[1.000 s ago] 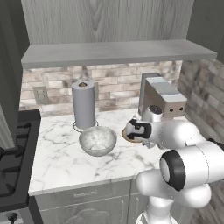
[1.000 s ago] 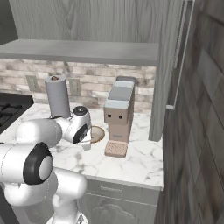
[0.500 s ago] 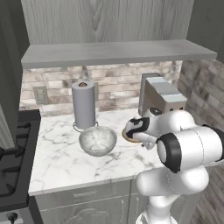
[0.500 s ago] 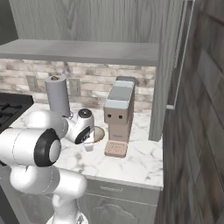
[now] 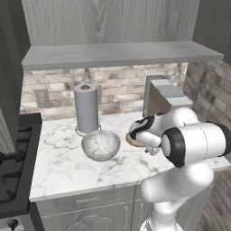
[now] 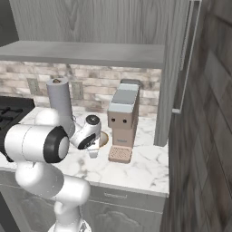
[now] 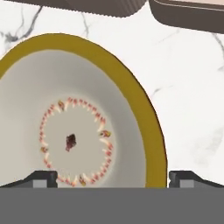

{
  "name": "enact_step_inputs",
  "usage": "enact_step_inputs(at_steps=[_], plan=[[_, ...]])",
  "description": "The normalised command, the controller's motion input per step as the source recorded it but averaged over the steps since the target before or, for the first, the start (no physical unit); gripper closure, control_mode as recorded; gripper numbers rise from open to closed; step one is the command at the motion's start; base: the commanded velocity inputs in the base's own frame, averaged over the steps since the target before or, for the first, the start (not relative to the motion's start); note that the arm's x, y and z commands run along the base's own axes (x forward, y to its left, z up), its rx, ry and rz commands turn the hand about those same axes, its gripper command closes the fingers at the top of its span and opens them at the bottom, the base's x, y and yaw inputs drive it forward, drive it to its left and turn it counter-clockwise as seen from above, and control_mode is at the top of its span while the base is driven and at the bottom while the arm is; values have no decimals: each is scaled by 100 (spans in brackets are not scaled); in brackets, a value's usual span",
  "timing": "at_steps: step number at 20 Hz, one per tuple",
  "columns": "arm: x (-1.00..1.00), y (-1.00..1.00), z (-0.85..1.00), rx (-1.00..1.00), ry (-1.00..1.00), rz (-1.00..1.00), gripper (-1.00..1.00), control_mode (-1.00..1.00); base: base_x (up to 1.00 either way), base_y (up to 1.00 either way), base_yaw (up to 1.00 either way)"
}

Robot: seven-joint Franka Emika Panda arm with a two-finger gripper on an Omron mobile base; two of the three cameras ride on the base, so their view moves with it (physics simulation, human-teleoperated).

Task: Pick up the bowls on the counter and stack them on top of one another in the open cabinet. Place the smaller bowl on top of the larger bowl.

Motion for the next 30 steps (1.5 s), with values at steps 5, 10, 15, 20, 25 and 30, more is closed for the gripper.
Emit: enact_step_inputs(at_steps=[5, 10, 15, 20, 25, 30], plan=[[19, 0, -19, 4, 0, -2, -100, -100, 0, 0, 0], [21, 3, -23, 1, 0, -2, 100, -100, 0, 0, 0], [7, 0, -22, 3, 0, 0, 100, -100, 0, 0, 0], [-2, 0, -2, 0, -1, 0, 100, -100, 0, 0, 0], [-19, 1, 9, 0, -4, 0, 100, -100, 0, 0, 0], [-14, 0, 32, 0, -1, 0, 100, -100, 0, 0, 0]])
